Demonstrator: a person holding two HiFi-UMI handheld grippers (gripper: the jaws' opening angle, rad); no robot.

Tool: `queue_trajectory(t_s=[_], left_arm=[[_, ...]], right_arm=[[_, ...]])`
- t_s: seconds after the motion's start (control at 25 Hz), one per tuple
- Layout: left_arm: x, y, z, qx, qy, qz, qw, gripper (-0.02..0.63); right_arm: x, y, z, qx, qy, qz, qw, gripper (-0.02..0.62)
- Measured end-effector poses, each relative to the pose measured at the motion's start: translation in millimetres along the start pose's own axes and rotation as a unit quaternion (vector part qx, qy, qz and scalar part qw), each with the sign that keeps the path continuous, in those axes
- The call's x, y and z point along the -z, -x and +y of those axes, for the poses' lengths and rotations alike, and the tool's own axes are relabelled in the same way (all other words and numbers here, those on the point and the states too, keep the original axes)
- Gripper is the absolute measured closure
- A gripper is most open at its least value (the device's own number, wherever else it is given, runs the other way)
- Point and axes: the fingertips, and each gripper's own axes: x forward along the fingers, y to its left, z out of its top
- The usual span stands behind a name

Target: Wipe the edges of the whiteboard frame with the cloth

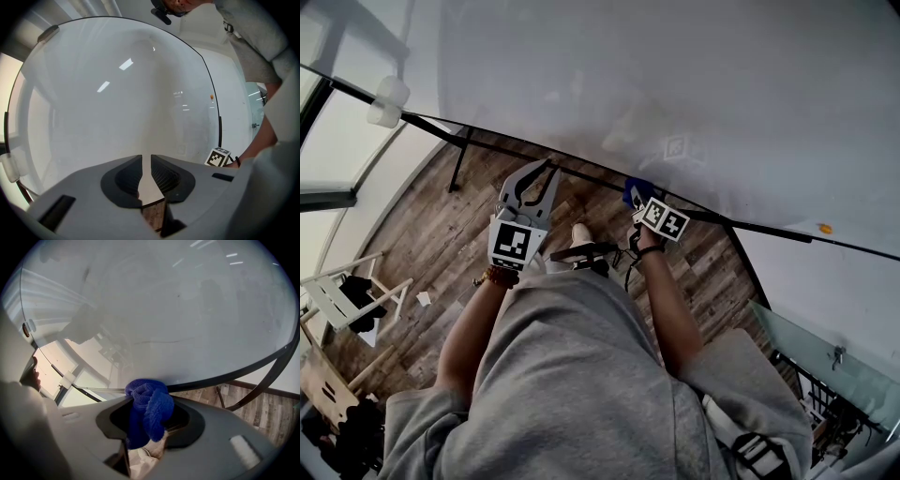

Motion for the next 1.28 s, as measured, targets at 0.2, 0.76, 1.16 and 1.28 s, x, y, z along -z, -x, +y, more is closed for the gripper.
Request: queue_trajectory(t_s=[0.2, 0.76, 1.16, 1.28], left_arm=[[3, 5, 10, -0.006, 0.004, -0.001, 1.0, 0.554], [10, 23, 42, -0.027, 0.009, 0.0, 0.9996, 0.554], [5, 36, 59, -0.047, 0.012, -0.003, 0.9988, 0.554], [6, 40, 67, -0.049, 0.013, -0.003, 0.9987, 0.554]], right_arm=[[2, -8, 15, -0.007, 0.0, 0.005, 1.0, 0.422], [9, -26, 46, -0.017, 0.0, 0.013, 1.0, 0.422], [8, -29, 62, -0.025, -0.004, 0.016, 1.0, 0.422], [10, -31, 67, -0.023, -0.007, 0.016, 1.0, 0.422]])
